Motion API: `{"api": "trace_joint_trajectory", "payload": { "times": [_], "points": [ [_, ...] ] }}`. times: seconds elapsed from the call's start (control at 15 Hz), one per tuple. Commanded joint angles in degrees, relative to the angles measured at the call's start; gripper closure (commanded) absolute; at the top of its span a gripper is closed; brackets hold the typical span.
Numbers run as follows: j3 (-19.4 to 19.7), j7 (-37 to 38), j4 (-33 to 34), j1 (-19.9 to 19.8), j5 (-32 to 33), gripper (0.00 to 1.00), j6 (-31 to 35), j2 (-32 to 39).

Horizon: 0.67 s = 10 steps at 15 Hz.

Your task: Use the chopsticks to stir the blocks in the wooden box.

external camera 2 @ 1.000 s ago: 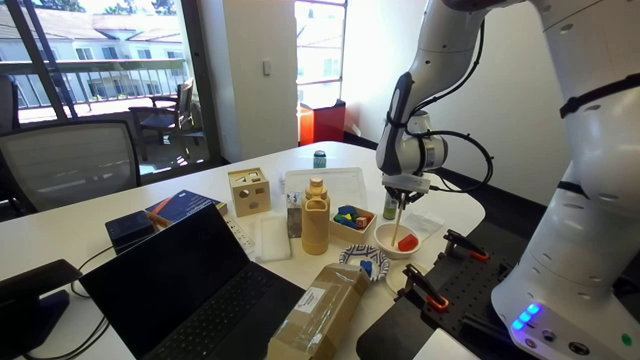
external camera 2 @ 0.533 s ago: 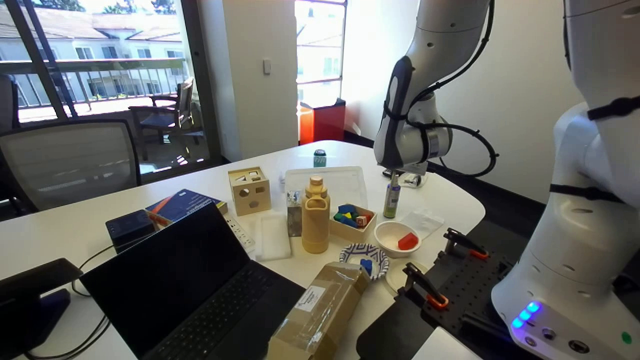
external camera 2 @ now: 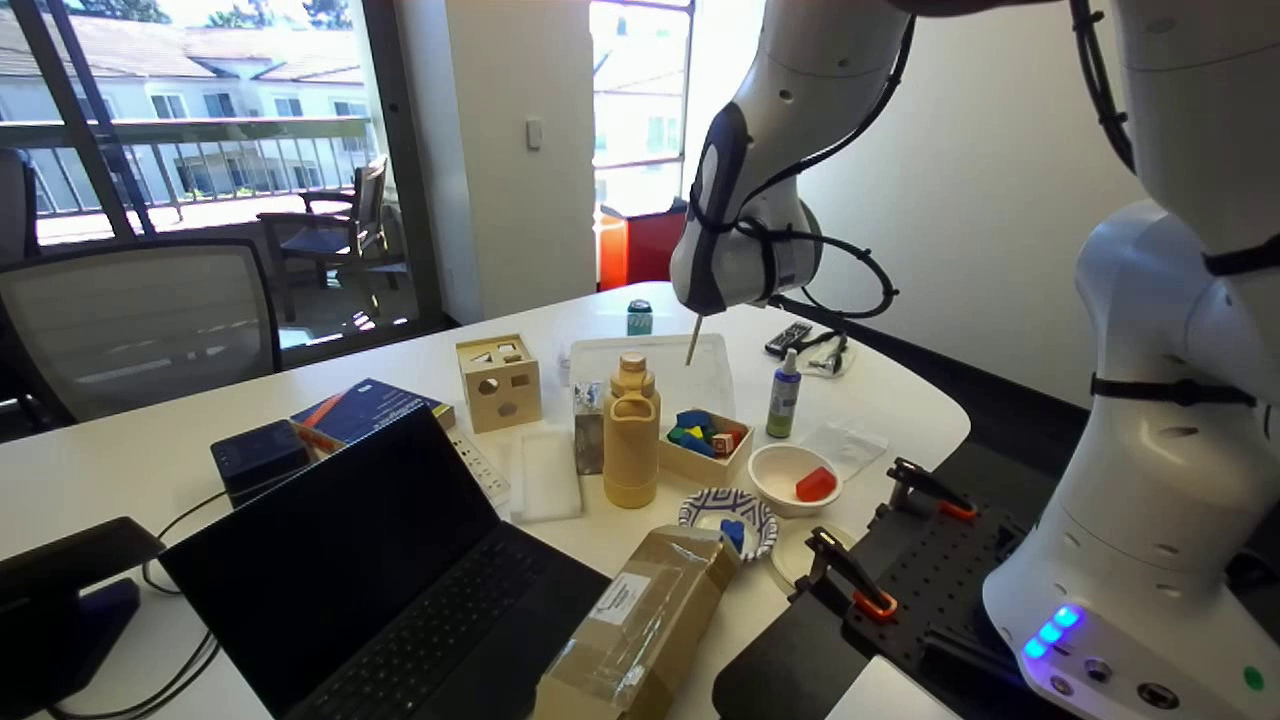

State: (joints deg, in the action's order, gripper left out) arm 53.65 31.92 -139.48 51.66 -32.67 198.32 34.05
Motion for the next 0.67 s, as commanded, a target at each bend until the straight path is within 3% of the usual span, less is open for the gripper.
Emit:
{"api": "trace_joint_trajectory", "payload": {
  "times": [0.0, 0.6],
  "points": [
    [-0.43, 3.77, 5.83, 0.23, -0.38, 0.97, -0.01, 9.83],
    [-6.07, 12.17, 9.61, -2.9, 0.72, 0.97, -0.1, 25.26]
  ]
}}
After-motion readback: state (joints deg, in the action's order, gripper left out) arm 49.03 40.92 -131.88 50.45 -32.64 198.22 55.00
